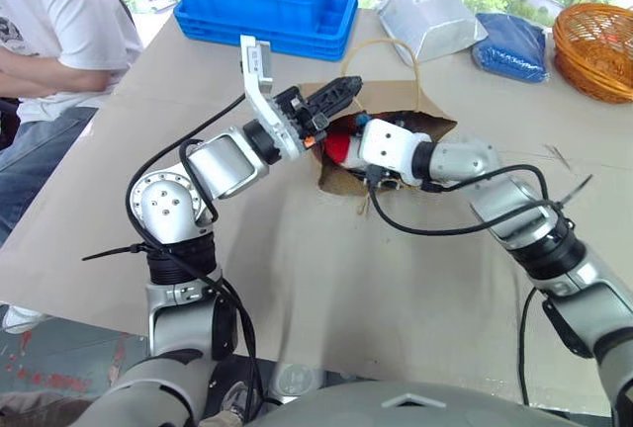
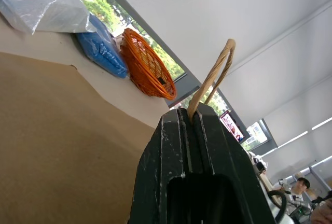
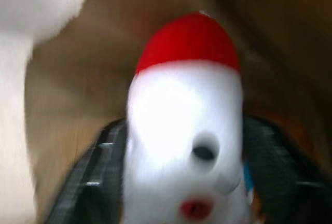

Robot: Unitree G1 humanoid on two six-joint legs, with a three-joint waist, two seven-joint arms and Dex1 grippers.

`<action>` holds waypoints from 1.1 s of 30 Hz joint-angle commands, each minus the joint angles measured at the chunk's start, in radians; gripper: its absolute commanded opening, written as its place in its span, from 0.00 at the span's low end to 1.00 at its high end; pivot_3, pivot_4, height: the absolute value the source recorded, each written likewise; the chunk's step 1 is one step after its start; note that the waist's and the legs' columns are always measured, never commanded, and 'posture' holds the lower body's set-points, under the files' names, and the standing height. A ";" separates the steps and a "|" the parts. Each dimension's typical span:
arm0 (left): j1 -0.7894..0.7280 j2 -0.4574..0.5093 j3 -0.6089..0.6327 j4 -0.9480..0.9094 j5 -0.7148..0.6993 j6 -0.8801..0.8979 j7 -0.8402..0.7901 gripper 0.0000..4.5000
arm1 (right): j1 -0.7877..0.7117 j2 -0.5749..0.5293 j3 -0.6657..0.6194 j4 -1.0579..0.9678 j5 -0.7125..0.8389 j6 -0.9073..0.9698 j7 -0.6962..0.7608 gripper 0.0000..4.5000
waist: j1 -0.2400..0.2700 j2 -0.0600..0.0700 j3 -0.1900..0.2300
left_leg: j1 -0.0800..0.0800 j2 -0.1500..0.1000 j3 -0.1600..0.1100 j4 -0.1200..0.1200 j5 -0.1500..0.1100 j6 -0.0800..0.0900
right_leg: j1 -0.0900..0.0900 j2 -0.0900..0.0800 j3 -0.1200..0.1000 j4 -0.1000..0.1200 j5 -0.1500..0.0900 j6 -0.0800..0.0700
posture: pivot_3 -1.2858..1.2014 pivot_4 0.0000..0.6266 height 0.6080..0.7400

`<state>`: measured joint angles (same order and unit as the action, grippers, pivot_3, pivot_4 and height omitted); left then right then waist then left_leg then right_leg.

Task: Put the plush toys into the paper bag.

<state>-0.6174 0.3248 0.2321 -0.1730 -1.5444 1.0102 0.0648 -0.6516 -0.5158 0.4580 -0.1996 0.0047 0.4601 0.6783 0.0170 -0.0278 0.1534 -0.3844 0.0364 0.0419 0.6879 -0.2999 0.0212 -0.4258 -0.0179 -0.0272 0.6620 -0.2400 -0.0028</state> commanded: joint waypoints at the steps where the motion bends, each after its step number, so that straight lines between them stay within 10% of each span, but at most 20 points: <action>1: -0.003 0.008 0.024 -0.014 -0.040 -0.031 0.008 0.00 | 0.061 -0.043 -0.169 -0.173 0.108 0.045 0.045 0.71 | -0.003 0.000 0.000 | 0.000 0.000 0.000 -0.001 0.000 0.000 | 0.000 0.000 0.000 0.000 0.000 0.000 | 0.52 0.24 1.00; 12: -0.011 0.040 0.011 0.003 -0.015 -0.030 -0.030 0.00 | 0.156 -0.032 -0.562 -0.446 0.558 0.302 0.037 0.83 | -0.003 0.000 0.000 | 0.002 0.001 0.001 -0.001 0.001 -0.001 | 0.001 0.001 0.000 0.001 0.000 0.000 | 0.52 0.24 1.00; 14: -0.018 0.049 0.010 0.011 -0.014 -0.029 -0.040 0.00 | 0.216 -0.128 -0.582 -0.500 0.550 0.310 0.077 1.00 | 0.003 0.000 0.000 | 0.002 0.001 0.000 -0.001 0.001 -0.001 | 0.001 0.001 0.000 0.000 0.000 0.000 | 0.52 0.24 1.00; 19: -0.037 0.080 0.014 0.045 -0.006 -0.022 -0.074 0.00 | 0.437 -0.336 -0.627 -0.565 0.487 0.239 0.161 1.00 | 0.002 0.000 0.000 | 0.001 0.000 -0.002 -0.001 0.000 -0.001 | 0.002 0.002 0.000 -0.001 0.000 0.000 | 0.52 0.24 1.00; 25: -0.060 0.096 0.009 0.064 0.005 -0.017 -0.094 0.00 | 0.452 -0.304 -0.389 -0.463 0.256 0.045 0.084 1.00 | -0.011 -0.001 0.000 | 0.005 0.001 0.001 -0.001 0.001 -0.001 | 0.002 0.005 0.004 0.001 0.000 0.000 | 0.52 0.24 1.00; 28: -0.062 0.101 0.003 0.062 0.012 -0.013 -0.102 0.00 | 0.398 -0.200 -0.313 -0.420 0.229 0.021 0.043 0.84 | -0.011 -0.001 0.001 | 0.005 0.001 0.001 -0.001 0.002 -0.003 | 0.002 0.006 0.005 0.001 0.000 0.000 | 0.52 0.24 1.00; 33: -0.062 0.100 0.006 0.054 0.009 -0.016 -0.094 0.00 | 0.363 -0.158 -0.235 -0.371 0.160 -0.030 0.049 0.32 | -0.001 -0.001 0.001 | 0.004 0.001 0.001 -0.001 0.002 -0.003 | 0.002 0.006 0.006 0.000 0.000 0.000 | 0.52 0.24 1.00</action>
<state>-0.6637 0.4202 0.2264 -0.0933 -1.5254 0.9972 -0.0199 -0.2780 -0.6863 0.2241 -0.5641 0.1830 0.4641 0.7339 0.0163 -0.0284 0.1543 -0.3811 0.0375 0.0417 0.6867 -0.2981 0.0181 -0.4241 -0.0120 -0.0212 0.6618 -0.2404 -0.0029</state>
